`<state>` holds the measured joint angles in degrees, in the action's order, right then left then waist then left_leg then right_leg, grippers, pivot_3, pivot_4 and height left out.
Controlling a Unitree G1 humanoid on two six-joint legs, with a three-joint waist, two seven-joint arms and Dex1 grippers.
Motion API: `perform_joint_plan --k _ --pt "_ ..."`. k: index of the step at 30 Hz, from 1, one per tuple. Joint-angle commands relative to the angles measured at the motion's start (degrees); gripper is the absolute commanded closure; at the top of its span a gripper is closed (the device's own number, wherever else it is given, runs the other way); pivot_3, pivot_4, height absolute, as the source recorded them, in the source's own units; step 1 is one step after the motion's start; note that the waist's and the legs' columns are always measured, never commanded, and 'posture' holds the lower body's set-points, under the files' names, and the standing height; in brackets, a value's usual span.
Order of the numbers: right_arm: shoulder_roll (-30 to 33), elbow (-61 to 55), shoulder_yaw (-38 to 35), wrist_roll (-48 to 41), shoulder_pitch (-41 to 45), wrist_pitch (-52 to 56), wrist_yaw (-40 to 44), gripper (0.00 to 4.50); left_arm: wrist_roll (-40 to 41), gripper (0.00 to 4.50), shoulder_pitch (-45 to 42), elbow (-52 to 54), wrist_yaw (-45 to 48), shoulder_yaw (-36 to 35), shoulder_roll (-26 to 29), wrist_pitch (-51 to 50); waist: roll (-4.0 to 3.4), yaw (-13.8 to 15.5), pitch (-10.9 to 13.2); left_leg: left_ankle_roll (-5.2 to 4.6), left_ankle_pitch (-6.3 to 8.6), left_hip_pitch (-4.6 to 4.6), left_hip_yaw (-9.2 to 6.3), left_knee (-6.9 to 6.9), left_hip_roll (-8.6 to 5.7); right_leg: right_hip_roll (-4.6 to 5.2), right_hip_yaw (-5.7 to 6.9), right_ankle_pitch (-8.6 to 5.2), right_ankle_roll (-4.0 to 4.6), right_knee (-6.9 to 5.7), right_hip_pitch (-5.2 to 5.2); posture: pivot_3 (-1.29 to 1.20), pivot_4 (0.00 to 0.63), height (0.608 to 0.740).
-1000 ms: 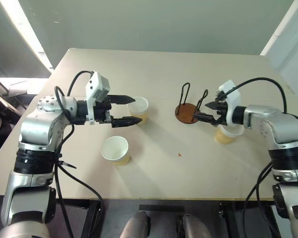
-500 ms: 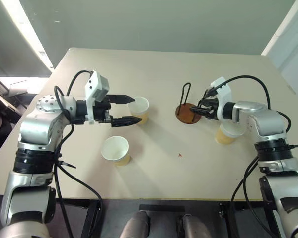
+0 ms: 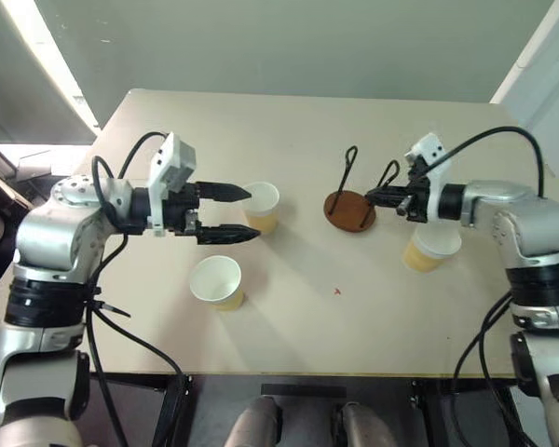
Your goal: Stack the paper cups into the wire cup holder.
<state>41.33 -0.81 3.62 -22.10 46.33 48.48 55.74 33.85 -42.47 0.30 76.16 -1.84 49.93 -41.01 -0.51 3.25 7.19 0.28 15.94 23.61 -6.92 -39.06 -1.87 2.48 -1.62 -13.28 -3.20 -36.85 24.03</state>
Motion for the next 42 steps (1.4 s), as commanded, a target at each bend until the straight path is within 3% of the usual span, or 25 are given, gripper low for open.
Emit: perform_joint_plan --k 1,9,24,27,36,42 --pt "3.54 -9.78 0.61 -2.94 -1.39 -0.7 5.35 4.47 3.75 0.0 -1.59 3.85 3.61 -2.06 3.39 -2.53 0.0 -0.09 0.0 0.0 0.0 0.01 0.0 0.0 0.0 0.0 0.0 0.0 0.0 0.03 0.0 0.0 0.15 0.74" --pt "10.72 -24.46 4.28 -5.52 -7.39 -0.67 11.77 4.47 9.89 0.0 3.46 13.56 11.06 -0.1 10.26 -7.7 0.0 -0.21 0.0 0.0 0.0 -0.01 -0.01 0.01 0.01 0.0 -0.02 0.0 0.0 0.07 -0.04 0.0 0.15 0.74" --pt "12.74 -20.9 11.36 1.25 -11.7 -8.72 14.03 4.47 9.98 0.0 4.02 15.74 10.41 0.7 10.3 -6.93 0.01 -0.34 0.0 0.01 -0.04 -0.23 0.0 -0.01 0.02 0.02 -0.06 -0.02 0.03 0.03 -0.15 0.0 0.15 0.74" --pt "13.22 -19.87 12.5 2.47 -11.57 -8.76 14.68 3.71 9.95 0.0 4.18 16.01 10.14 0.64 10.31 -6.9 0.01 -0.35 0.0 0.01 -0.04 -0.24 0.0 0.0 0.03 0.02 -0.06 -0.02 0.03 0.01 -0.15 0.0 0.15 0.74" --pt "13.55 -19.11 11.12 4.57 -13.92 -9.24 12.77 0.67 11.61 0.0 5.97 17.95 8.87 -0.85 10.17 -7.32 0.01 -0.41 0.0 0.01 -0.04 -0.24 -0.01 0.02 0.03 0.02 -0.06 -0.02 0.03 0.01 -0.16 0.0 0.15 0.74" --pt "19.69 -22.02 4.7 1.39 -16.5 -7.62 15.1 0.67 6.86 0.0 10.91 21.23 8.32 -1.33 13.15 -1.29 0.01 -0.41 0.0 0.02 -0.04 -0.23 0.0 0.05 0.03 0.02 -0.06 -0.02 0.03 0.03 -0.16 0.0 0.15 0.74"
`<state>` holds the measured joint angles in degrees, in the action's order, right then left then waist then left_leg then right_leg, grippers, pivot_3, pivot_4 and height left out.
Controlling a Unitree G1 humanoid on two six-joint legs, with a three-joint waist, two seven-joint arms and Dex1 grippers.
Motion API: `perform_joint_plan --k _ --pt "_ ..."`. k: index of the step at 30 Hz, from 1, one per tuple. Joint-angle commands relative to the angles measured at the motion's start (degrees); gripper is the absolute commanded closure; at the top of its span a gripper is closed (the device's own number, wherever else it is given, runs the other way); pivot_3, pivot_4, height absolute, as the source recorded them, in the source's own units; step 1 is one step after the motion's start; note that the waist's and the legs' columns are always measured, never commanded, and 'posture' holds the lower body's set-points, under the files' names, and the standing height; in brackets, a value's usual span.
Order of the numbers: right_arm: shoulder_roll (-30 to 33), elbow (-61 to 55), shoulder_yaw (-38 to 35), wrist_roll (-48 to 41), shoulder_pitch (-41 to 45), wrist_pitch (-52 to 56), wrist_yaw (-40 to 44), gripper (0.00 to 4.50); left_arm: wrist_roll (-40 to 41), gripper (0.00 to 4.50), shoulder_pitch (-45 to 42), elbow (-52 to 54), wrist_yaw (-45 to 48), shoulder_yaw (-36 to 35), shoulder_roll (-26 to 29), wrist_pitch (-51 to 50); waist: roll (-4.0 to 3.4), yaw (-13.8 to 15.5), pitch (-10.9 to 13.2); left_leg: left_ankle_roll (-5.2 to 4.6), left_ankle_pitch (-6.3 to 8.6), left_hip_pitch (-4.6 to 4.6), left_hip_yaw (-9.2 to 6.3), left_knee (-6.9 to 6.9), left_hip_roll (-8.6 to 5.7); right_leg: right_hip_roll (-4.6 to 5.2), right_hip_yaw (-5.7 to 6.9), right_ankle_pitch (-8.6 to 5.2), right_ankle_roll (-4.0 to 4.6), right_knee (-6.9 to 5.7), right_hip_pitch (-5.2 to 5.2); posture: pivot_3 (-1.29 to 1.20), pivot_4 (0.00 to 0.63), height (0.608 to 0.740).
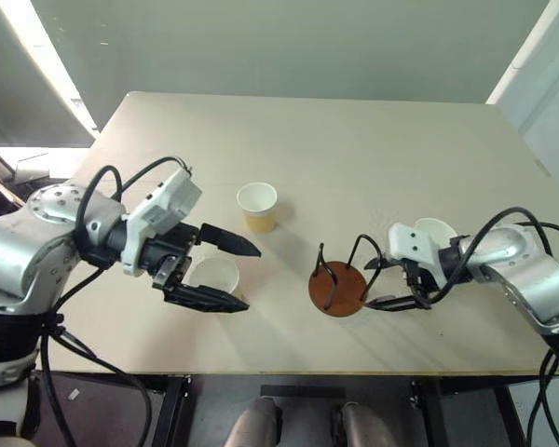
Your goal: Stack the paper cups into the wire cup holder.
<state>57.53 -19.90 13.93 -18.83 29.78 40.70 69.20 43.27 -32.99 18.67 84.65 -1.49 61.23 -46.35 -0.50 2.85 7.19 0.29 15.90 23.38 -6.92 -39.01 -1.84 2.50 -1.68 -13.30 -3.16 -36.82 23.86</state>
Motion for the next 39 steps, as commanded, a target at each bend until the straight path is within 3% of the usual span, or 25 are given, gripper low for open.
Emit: perform_joint_plan --k 1,8,13,19,25,39 --pt "5.2 -3.11 -7.17 -2.34 -0.05 0.11 2.44 0.67 -4.56 0.0 2.58 3.44 -0.68 -1.2 2.55 5.93 0.0 -0.02 0.0 0.0 0.0 0.0 0.0 0.0 0.0 0.0 0.0 0.0 0.0 0.01 0.0 0.0 0.15 0.74" --pt "11.16 1.22 -16.5 -8.89 6.63 4.42 5.7 0.67 -14.36 0.0 7.34 7.6 -2.55 1.09 5.55 15.43 0.0 -0.18 0.0 0.03 0.03 -0.1 0.01 0.05 0.0 0.0 -0.03 -0.06 0.1 0.03 -0.01 0.0 0.15 0.74" --pt "10.56 2.98 -19.94 -15.05 11.88 8.0 6.83 0.67 -23.68 0.0 7.06 9.11 -4.47 5.33 8.6 20.04 0.0 -0.19 0.0 0.06 0.05 -0.14 0.0 0.08 0.0 0.0 -0.02 -0.11 0.18 -0.01 0.0 0.0 0.15 0.74" --pt "8.48 2.73 -22.36 -22.92 16.78 11.55 6.15 0.67 -26.44 0.0 7.8 11.15 -4.25 7.66 11.32 18.19 0.0 -0.26 0.0 0.09 0.07 -0.15 0.0 0.17 0.0 -0.01 -0.02 -0.14 0.25 -0.02 0.04 0.0 0.15 0.74" --pt "8.43 2.35 -21.94 -25.17 16.75 9.88 7.8 0.67 -28.86 0.0 8.78 10.91 -4.06 9.33 13.13 17.42 0.0 -0.28 0.0 0.13 0.09 -0.15 -0.03 0.19 0.0 0.0 0.0 -0.17 0.3 -0.03 0.04 0.0 0.15 0.74" --pt "6.87 1.03 -24.31 -23.88 8.32 -7.53 14.84 0.67 -33.68 0.0 10.87 11.1 -4.13 13.37 11.68 19.49 0.0 -0.29 0.0 0.19 0.14 -0.22 -0.04 0.2 0.03 -0.01 0.01 -0.25 0.42 -0.15 0.04 0.0 0.15 0.74"
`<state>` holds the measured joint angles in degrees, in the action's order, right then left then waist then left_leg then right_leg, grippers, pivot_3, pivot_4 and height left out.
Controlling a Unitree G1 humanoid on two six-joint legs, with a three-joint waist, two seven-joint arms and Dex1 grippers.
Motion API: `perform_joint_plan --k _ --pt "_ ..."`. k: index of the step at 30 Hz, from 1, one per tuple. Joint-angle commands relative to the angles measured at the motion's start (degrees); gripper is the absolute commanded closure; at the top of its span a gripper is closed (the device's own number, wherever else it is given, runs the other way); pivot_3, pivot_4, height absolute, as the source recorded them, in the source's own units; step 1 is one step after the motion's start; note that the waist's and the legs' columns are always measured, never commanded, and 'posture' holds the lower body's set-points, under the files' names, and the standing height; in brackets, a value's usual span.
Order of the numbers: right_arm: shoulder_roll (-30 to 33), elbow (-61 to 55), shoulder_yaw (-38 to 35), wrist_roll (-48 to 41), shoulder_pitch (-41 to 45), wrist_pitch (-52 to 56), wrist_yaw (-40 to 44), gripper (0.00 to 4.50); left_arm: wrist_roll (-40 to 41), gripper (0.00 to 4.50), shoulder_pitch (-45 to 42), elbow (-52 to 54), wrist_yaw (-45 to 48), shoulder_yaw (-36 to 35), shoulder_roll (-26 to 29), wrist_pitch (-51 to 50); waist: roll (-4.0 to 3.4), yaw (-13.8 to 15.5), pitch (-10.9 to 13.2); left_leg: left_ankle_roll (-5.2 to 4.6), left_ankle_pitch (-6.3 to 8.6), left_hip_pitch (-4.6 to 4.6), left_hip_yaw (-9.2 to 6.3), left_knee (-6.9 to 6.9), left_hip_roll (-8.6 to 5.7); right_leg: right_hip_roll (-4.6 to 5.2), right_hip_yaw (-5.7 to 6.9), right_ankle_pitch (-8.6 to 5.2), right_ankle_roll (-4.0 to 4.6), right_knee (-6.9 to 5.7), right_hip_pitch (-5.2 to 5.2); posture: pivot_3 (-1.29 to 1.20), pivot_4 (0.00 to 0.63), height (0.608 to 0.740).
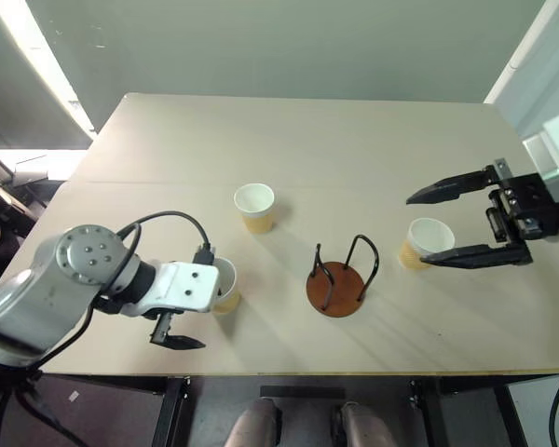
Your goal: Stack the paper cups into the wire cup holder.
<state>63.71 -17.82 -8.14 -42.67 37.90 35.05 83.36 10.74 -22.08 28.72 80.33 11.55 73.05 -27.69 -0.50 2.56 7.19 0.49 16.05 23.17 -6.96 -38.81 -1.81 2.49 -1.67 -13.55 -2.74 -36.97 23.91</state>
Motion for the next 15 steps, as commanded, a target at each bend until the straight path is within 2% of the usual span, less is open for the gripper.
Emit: perform_joint_plan --k 1,8,12,15 --pt "0.74 -0.86 -2.05 0.05 0.23 -2.18 0.73 0.67 -1.43 0.0 -0.22 0.87 0.23 0.76 -0.31 0.91 0.0 0.0 0.0 0.01 0.0 0.0 0.0 0.0 0.0 0.0 0.0 0.0 0.0 0.0 0.0 0.0 0.15 0.74" --pt "0.74 -0.28 -1.08 0.36 0.68 -3.11 0.77 0.67 -3.07 0.0 -0.84 0.07 0.44 2.68 -1.62 0.78 0.0 0.0 0.0 0.01 0.01 0.0 0.0 -0.01 0.0 0.0 0.0 0.0 0.0 -0.01 0.0 0.0 0.15 0.74" --pt "0.26 0.1 -0.31 0.88 0.85 -3.66 0.58 0.63 -6.01 1.19 -2.39 -2.69 -0.73 4.27 -3.86 2.47 0.0 0.01 0.0 0.01 0.01 0.0 0.0 -0.01 0.01 0.0 0.0 0.0 0.0 -0.02 0.0 0.0 0.15 0.74" --pt "-0.09 0.75 0.44 1.72 1.22 -4.55 0.9 0.63 -8.23 2.38 -4.42 -5.53 -1.14 5.23 -5.56 4.78 0.0 0.02 0.0 0.01 0.01 0.0 0.0 -0.04 0.0 0.0 0.01 0.0 0.0 -0.03 -0.01 0.0 0.15 0.74"
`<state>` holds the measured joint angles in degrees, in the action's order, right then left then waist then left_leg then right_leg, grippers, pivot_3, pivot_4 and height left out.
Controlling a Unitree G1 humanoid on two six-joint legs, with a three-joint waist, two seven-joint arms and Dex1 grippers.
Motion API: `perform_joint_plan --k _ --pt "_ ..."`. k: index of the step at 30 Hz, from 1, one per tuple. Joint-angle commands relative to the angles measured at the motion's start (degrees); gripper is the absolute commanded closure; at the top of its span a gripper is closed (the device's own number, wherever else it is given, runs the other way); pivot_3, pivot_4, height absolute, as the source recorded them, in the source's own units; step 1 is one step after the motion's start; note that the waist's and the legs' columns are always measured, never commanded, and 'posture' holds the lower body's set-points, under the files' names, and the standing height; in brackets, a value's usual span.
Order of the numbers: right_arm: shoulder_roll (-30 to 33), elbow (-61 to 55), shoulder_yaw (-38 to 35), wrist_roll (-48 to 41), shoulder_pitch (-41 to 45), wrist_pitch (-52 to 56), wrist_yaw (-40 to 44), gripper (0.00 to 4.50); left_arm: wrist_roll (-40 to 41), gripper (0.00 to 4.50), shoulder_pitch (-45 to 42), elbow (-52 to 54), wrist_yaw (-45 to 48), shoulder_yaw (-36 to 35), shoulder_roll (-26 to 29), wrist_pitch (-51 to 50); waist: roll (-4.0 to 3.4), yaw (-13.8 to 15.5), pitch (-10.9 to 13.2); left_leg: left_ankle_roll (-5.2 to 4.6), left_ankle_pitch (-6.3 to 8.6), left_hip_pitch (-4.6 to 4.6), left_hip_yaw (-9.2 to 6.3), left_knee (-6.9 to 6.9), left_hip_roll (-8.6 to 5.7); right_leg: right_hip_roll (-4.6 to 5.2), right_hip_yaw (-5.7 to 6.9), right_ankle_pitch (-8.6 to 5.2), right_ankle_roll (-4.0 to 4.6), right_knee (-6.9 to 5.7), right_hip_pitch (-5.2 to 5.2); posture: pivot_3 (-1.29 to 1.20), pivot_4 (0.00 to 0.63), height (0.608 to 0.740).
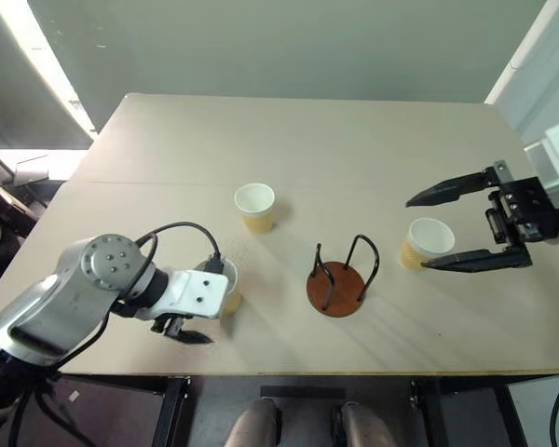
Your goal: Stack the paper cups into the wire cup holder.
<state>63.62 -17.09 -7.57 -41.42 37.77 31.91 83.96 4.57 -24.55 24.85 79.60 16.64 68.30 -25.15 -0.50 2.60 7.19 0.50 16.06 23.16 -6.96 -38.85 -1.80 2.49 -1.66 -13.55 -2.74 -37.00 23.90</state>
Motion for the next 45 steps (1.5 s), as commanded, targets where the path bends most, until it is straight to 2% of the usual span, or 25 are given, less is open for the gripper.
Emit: perform_joint_plan --k 1,5,6,11,17,22,25,29,37,45 --pt "-0.05 0.13 0.03 0.72 1.41 -1.66 0.41 0.63 -2.26 2.75 -2.36 -2.24 -0.27 0.19 -1.19 2.64 0.0 -0.03 0.0 0.0 0.0 0.0 0.0 0.0 0.0 0.0 0.0 0.0 0.0 0.0 0.0 0.0 0.15 0.74" --pt "-0.17 1.55 0.47 1.66 1.92 -2.87 1.02 0.63 -0.21 4.26 -6.54 -4.77 2.79 -1.01 -2.77 3.71 0.0 -0.02 0.0 0.0 0.0 0.0 0.0 0.0 0.01 0.0 0.01 0.0 0.0 -0.01 0.0 0.0 0.15 0.74" --pt "-0.14 1.97 0.56 1.9 2.0 -3.23 1.16 0.63 0.57 4.49 -7.95 -5.57 3.54 -1.42 -3.18 3.51 0.0 0.02 0.0 0.0 0.0 0.01 0.0 0.0 0.01 0.0 0.01 0.0 0.0 0.0 0.0 0.0 0.15 0.74" --pt "-0.08 3.0 0.37 2.89 1.6 -4.8 1.51 0.63 3.99 4.49 -14.4 -8.18 7.38 -2.68 -4.58 3.7 0.0 -0.02 0.0 -0.01 0.0 0.03 0.0 -0.01 0.0 0.0 0.01 0.01 -0.01 -0.01 0.0 0.0 0.15 0.74" --pt "0.0 3.87 -0.3 3.13 1.41 -5.46 1.39 0.63 8.82 4.49 -26.4 -14.05 12.5 -2.49 -6.93 3.09 0.0 0.02 0.0 -0.03 0.0 0.07 -0.01 -0.06 0.01 0.0 0.04 0.01 -0.02 0.0 0.0 0.0 0.15 0.74" --pt "0.67 4.4 -1.36 3.02 0.83 -5.41 1.32 0.63 11.89 4.49 -42.81 -25.78 12.9 2.55 -10.51 4.62 0.01 0.17 0.0 -0.06 -0.01 0.14 -0.03 -0.14 0.02 0.01 0.06 0.03 -0.05 0.02 0.0 0.0 0.15 0.74" --pt "1.14 3.19 -2.71 2.48 -1.03 -5.1 0.94 0.63 14.84 4.49 -52.1 -32.33 12.9 6.97 -14.61 6.25 0.01 0.26 0.0 -0.11 0.02 0.23 -0.05 -0.16 0.01 0.02 0.07 0.06 -0.11 0.05 0.01 0.0 0.15 0.74" --pt "1.55 1.76 -4.27 2.15 -3.2 -4.72 0.32 0.63 19.49 4.49 -59.54 -37.65 12.9 13.12 -19.58 8.64 0.0 0.3 0.01 -0.21 0.06 0.37 -0.03 -0.15 0.01 0.02 0.07 0.14 -0.24 0.1 0.04 0.0 0.15 0.74" --pt "2.62 -2.75 -8.91 -0.17 -7.7 -1.98 -1.88 0.63 24.29 4.49 -65.11 -43.17 12.9 25.3 -24.63 16.56 0.02 0.47 0.05 -0.3 0.07 0.65 0.0 -0.23 0.01 0.02 0.07 0.22 -0.4 0.27 0.17 0.0 0.15 0.74" --pt "5.35 -4.09 -14.88 0.03 -14.73 -1.34 -1.55 0.63 27.68 4.49 -67.66 -44.53 12.9 31.28 -27.68 20.45 0.03 0.94 0.05 -0.39 0.04 0.79 -0.01 -0.38 -0.02 0.03 0.07 0.3 -0.53 0.32 0.17 0.0 0.15 0.74"
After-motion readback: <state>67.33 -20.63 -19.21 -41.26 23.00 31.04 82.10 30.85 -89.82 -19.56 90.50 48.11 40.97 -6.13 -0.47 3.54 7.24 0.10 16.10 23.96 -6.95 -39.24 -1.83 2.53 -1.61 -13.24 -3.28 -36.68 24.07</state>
